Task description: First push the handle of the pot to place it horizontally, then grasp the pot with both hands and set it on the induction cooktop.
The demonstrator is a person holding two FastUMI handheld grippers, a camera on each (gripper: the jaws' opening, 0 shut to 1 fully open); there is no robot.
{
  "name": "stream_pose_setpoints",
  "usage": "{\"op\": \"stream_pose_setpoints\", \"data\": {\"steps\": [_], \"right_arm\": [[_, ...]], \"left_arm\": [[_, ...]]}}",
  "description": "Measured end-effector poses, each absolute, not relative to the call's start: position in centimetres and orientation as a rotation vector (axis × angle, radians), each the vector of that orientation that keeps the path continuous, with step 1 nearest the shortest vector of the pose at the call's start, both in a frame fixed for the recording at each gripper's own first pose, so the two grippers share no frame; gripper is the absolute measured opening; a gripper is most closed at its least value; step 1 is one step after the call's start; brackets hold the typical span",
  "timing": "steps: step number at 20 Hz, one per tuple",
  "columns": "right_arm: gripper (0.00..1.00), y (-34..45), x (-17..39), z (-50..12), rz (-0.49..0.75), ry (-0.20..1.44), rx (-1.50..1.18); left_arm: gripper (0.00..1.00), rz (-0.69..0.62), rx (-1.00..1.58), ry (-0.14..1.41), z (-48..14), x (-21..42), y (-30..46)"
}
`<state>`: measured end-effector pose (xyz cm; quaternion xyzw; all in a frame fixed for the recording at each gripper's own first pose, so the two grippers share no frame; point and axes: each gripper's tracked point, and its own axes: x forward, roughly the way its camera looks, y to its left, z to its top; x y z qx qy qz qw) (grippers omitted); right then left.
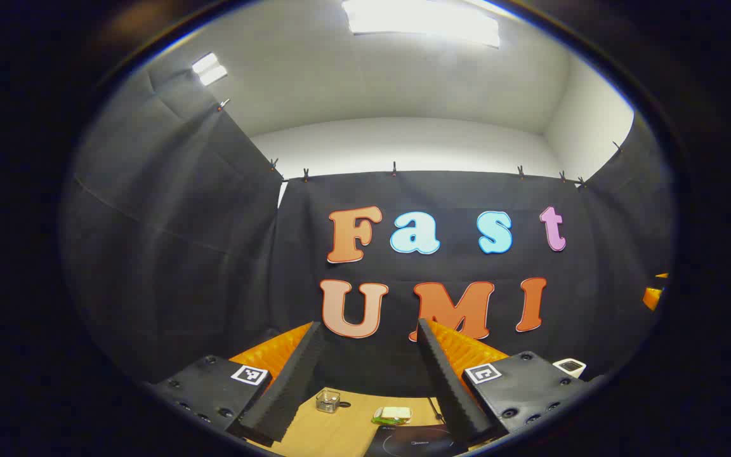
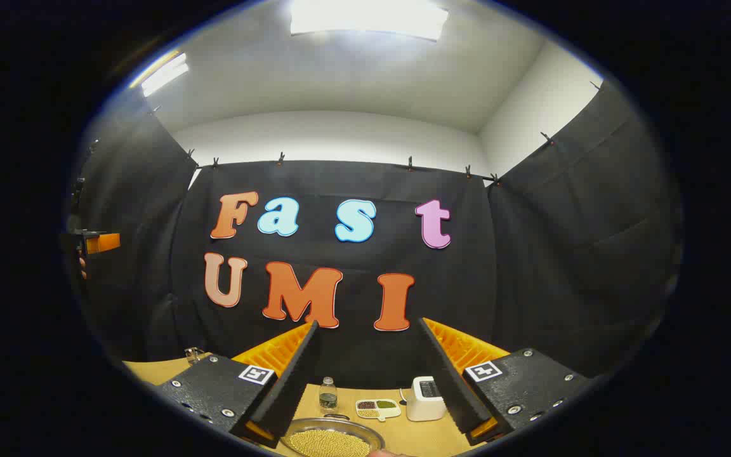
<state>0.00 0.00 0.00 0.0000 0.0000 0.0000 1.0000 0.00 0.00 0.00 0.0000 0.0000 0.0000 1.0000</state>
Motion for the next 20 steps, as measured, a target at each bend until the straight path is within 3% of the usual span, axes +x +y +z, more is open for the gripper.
{"op": "stream_pose_setpoints", "data": {"steps": [6, 7, 8, 20], "right_arm": [[0.94, -0.5, -0.5, 0.8, -0.013, -0.035, -0.025], [0.98, -0.6, -0.6, 0.5, -0.014, -0.033, -0.024], [0.94, -0.7, -0.7, 0.3, -0.016, -0.029, -0.023], [0.94, 0.9, -0.3, -1.9, 0.031, 0.031, -0.003]], "left_arm": [[0.96, -0.015, -0.031, 0.016, -1.3, 0.1, -0.4], [0.97, -0.021, -0.030, 0.027, -1.8, 0.1, -0.4], [0.98, -0.020, -0.027, 0.036, -2.0, 0.3, -0.3], [0.97, 0.008, 0.021, 0.031, -2.2, 0.4, 0.4]]}}
